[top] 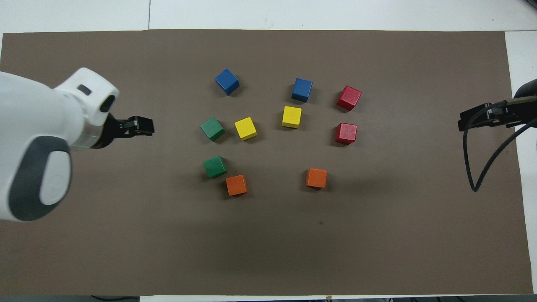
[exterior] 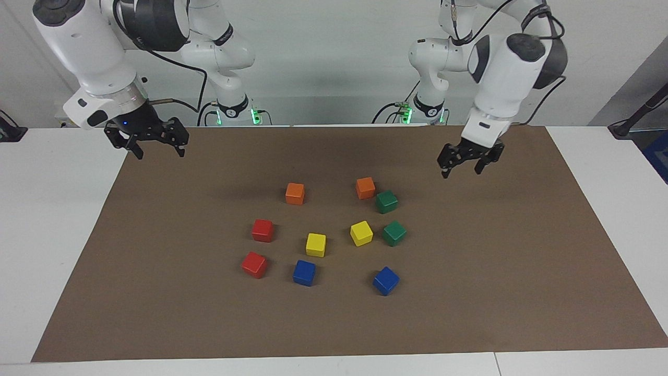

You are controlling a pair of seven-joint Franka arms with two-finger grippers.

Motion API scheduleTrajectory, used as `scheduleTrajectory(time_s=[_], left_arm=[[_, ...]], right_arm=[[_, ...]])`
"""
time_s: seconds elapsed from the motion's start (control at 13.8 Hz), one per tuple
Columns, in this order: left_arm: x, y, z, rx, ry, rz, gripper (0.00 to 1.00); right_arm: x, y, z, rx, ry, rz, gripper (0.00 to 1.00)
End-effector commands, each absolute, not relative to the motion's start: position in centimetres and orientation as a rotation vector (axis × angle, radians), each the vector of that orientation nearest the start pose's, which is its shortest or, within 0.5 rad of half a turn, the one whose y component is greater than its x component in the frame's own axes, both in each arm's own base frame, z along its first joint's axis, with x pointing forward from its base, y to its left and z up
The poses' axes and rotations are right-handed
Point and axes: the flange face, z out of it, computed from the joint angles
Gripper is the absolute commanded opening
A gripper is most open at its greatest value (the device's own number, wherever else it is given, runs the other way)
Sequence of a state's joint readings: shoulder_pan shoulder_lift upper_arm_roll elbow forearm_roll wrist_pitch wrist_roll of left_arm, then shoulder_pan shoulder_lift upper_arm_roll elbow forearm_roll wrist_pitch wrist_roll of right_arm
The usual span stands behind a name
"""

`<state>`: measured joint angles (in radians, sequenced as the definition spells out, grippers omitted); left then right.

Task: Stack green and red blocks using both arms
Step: 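Reach the left gripper down to the green block nearest the robot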

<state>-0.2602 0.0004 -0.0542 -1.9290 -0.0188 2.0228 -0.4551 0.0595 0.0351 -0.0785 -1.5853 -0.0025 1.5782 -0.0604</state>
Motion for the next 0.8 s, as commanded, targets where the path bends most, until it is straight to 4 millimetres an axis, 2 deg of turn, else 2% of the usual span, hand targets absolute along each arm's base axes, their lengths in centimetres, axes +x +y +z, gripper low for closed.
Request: scheduleTrajectory(time_s=[0.0,0.07,0.15,0.29,0.44,0.58,0.73], left_arm=[[54.8,-22.8,44.6,-3.173,-0.372,-0.138,1.00],[54.7,-24.2,42.8,-3.169,-0.353,-0.108,1.00],[54.1,-26.4,40.8,-3.160,-0.355,-0.076,1.00],[53.4,-26.8,38.3,-3.155,-0.383,-0.070,1.00],[52.9,-26.5,37.6,-3.147,-0.382,-0.051,1.00],[51.6,-27.4,36.3,-3.148,-0.353,-0.045,1.00],[50.2,-28.0,34.1,-3.148,-0.336,-0.038,1.00]], right_arm=[[56.0,-0.2,60.1,-3.122,-0.056,0.054,1.00],[56.0,-0.4,60.1,-3.123,-0.045,0.050,1.00],[55.7,-0.6,60.5,-3.122,-0.047,0.045,1.00],[55.5,-0.8,60.9,-3.122,-0.038,0.033,1.00],[55.3,-0.2,60.9,-3.121,-0.059,0.047,1.00],[55.0,-0.1,60.9,-3.120,-0.069,0.076,1.00],[55.0,0.1,60.9,-3.120,-0.081,0.073,1.00]])
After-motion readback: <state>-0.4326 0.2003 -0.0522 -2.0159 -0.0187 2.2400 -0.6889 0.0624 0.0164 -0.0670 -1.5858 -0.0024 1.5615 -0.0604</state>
